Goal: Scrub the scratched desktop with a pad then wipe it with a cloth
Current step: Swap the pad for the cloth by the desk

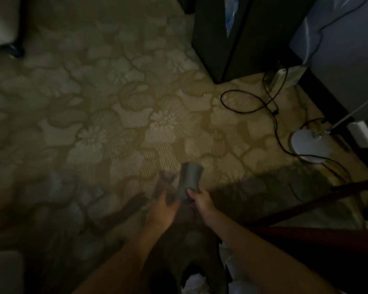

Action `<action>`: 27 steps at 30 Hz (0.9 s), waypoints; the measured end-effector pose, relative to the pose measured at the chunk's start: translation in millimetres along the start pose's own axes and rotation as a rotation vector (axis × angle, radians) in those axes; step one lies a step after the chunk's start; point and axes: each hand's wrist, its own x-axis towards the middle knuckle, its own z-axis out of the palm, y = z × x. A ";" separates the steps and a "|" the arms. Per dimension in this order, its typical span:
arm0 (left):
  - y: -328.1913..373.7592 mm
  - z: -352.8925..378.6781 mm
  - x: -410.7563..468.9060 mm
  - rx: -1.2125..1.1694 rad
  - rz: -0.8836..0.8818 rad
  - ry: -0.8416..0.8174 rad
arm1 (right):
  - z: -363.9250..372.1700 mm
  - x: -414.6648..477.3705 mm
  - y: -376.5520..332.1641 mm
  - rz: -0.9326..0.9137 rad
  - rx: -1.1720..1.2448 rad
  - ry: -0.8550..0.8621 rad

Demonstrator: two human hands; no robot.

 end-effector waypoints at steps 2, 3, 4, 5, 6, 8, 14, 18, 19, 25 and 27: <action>32.2 -18.2 -22.9 -0.226 -0.056 0.012 | 11.3 -47.0 -23.4 -0.101 -0.014 -0.109; 54.3 -28.8 -39.7 -0.286 -0.038 0.018 | 16.1 -71.8 -36.2 -0.142 -0.033 -0.143; 75.4 -37.9 -57.2 -0.350 -0.017 0.012 | 17.8 -95.3 -49.1 -0.179 -0.047 -0.172; 94.9 -46.2 -76.0 -0.399 0.019 0.001 | 17.0 -115.9 -61.1 -0.221 -0.046 -0.185; 110.1 -53.1 -93.5 -0.434 0.067 -0.004 | 13.0 -137.7 -75.7 -0.259 -0.035 -0.186; 135.3 -61.6 -126.1 -0.491 0.188 -0.007 | -2.4 -180.1 -101.0 -0.324 0.054 -0.188; 185.8 -58.0 -243.9 -0.534 0.499 -0.126 | -63.3 -318.0 -135.8 -0.429 0.364 -0.165; 214.5 -50.8 -328.8 -0.464 0.743 -0.157 | -94.4 -398.7 -158.8 -0.550 0.316 -0.070; 223.6 -48.8 -349.6 -0.450 0.813 -0.153 | -102.8 -418.6 -165.0 -0.596 0.301 -0.037; 282.7 -22.2 -424.7 -0.258 1.101 -0.066 | -182.9 -524.4 -193.7 -0.928 0.211 0.249; 293.0 -12.6 -429.3 0.108 1.170 -0.004 | -225.4 -541.6 -196.1 -0.989 -0.006 0.622</action>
